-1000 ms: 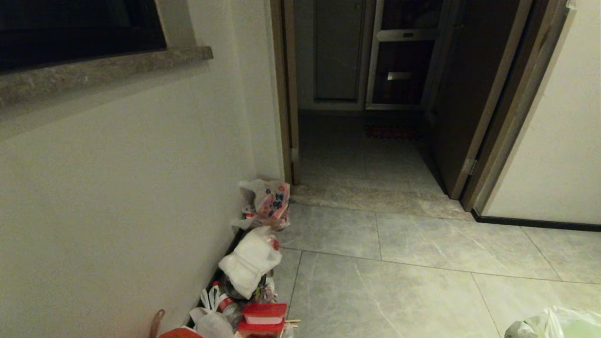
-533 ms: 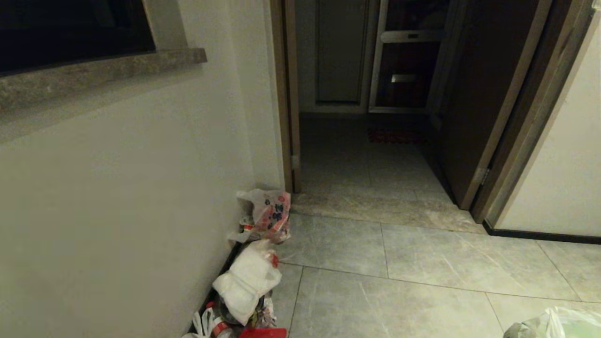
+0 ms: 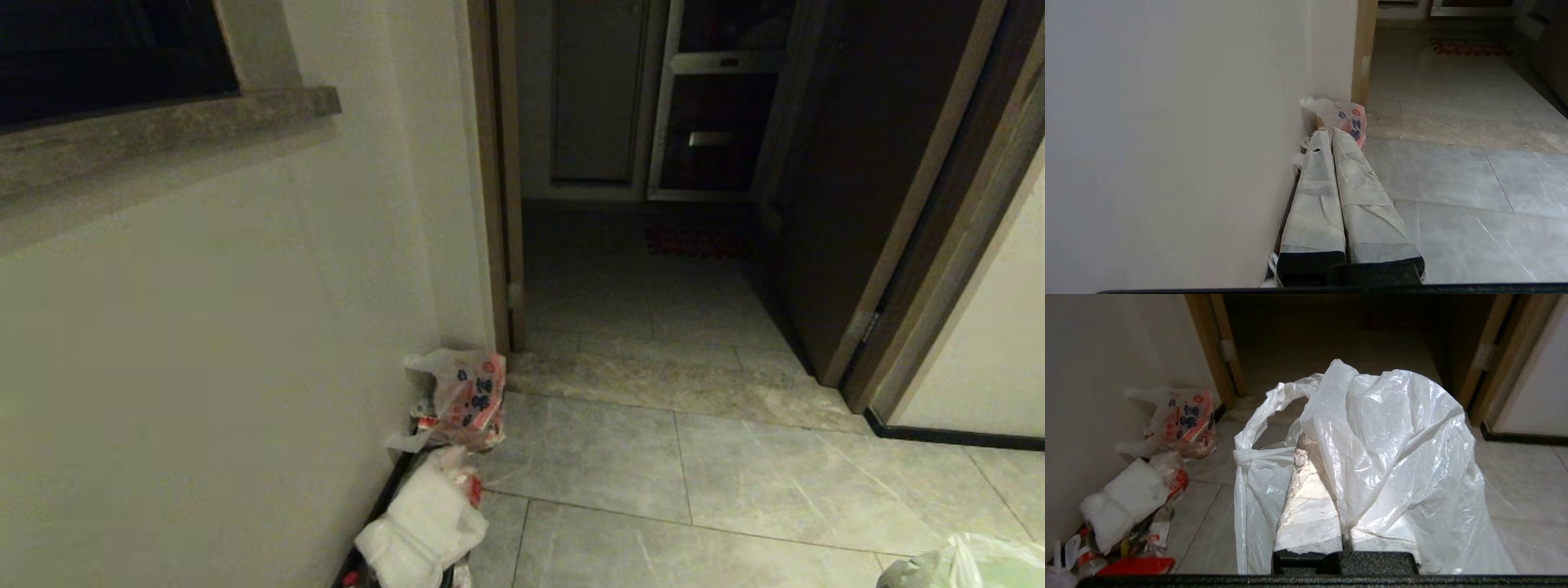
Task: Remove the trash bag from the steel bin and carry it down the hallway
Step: Put the trash bag at the door
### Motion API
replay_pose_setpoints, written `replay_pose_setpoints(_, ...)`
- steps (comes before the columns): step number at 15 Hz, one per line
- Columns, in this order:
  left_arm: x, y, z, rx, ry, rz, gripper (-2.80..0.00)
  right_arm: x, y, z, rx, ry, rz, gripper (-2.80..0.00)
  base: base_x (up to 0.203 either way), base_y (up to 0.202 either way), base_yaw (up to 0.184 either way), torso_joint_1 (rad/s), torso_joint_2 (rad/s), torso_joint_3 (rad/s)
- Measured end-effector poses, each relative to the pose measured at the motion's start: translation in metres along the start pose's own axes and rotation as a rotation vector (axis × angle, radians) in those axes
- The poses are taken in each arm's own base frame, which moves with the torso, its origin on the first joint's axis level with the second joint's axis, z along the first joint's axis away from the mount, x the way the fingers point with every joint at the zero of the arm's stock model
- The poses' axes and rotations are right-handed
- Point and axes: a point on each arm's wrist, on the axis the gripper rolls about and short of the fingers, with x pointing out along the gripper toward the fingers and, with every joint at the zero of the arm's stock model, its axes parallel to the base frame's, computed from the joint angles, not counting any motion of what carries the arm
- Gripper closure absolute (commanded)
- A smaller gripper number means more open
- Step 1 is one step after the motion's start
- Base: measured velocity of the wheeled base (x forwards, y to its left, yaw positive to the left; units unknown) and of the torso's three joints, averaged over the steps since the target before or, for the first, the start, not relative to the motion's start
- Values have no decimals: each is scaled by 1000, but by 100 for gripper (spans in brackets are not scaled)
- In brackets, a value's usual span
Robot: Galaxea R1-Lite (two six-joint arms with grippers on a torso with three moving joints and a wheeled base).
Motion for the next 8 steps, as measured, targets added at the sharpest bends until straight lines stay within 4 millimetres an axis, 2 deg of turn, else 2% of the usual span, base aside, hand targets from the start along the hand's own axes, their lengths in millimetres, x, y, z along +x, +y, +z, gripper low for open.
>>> replay_pose_setpoints(3,0,0,0,0,0,0,0,0,0,0,0,1,0,0,132,0,1,2,1,2)
replay_pose_setpoints(8,0,0,0,0,0,0,0,0,0,0,0,1,0,0,0,0,0,0,0,0)
